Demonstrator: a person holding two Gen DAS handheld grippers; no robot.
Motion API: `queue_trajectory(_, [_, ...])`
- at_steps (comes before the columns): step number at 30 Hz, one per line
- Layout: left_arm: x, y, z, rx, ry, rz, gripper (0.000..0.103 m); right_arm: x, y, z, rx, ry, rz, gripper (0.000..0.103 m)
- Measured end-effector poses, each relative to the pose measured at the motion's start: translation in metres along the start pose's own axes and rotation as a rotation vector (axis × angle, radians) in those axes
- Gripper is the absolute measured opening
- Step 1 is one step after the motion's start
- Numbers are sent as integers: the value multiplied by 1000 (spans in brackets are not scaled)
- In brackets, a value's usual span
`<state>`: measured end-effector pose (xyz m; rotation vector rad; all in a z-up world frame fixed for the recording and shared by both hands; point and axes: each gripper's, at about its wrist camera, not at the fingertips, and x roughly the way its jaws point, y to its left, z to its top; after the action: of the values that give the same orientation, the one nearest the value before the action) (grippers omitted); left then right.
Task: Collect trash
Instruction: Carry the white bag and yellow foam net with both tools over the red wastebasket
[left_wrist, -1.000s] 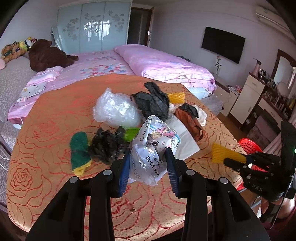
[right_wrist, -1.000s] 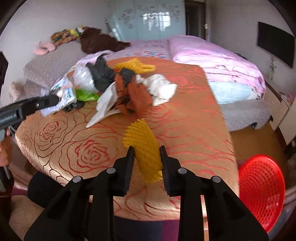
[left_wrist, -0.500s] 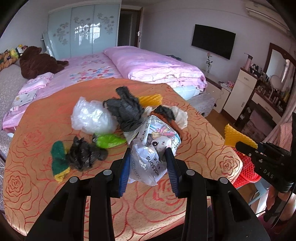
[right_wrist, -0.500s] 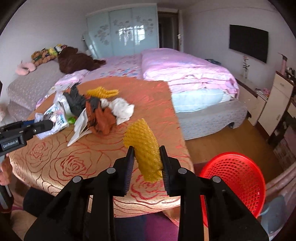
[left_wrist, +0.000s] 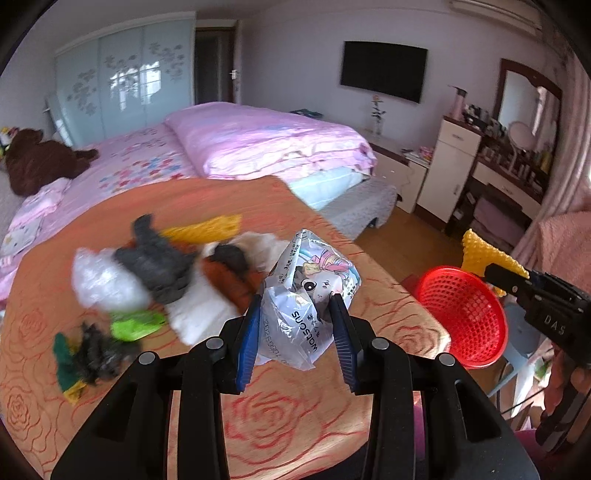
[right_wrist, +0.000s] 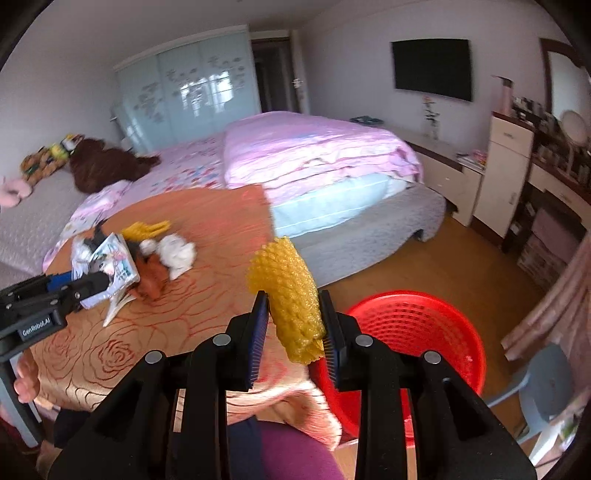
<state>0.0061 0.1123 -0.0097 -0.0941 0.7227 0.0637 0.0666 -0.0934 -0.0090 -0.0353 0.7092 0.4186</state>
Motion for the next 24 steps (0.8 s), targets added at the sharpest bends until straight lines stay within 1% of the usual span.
queue_trajectory(5, [11, -27, 10, 41, 5, -43, 35, -8, -34, -1, 68, -14, -72, 27])
queue_trajectory(9, [19, -55, 19, 90, 6, -82, 35, -14, -60, -5, 125, -20, -130, 28])
queue_trajectory(11, [24, -69, 22, 111, 8, -97, 35, -17, -68, -9, 145, -23, -157, 28])
queue_trajectory(15, [38, -97, 29, 139, 29, -151, 35, -20, -83, -15, 174, -27, -203, 28])
queue_trajectory(20, [54, -131, 27, 196, 54, -187, 35, -20, -101, -23, 220, -19, -241, 28])
queue_trajectory(24, [75, -156, 22, 236, 94, -218, 35, -15, -115, -30, 257, -3, -267, 29])
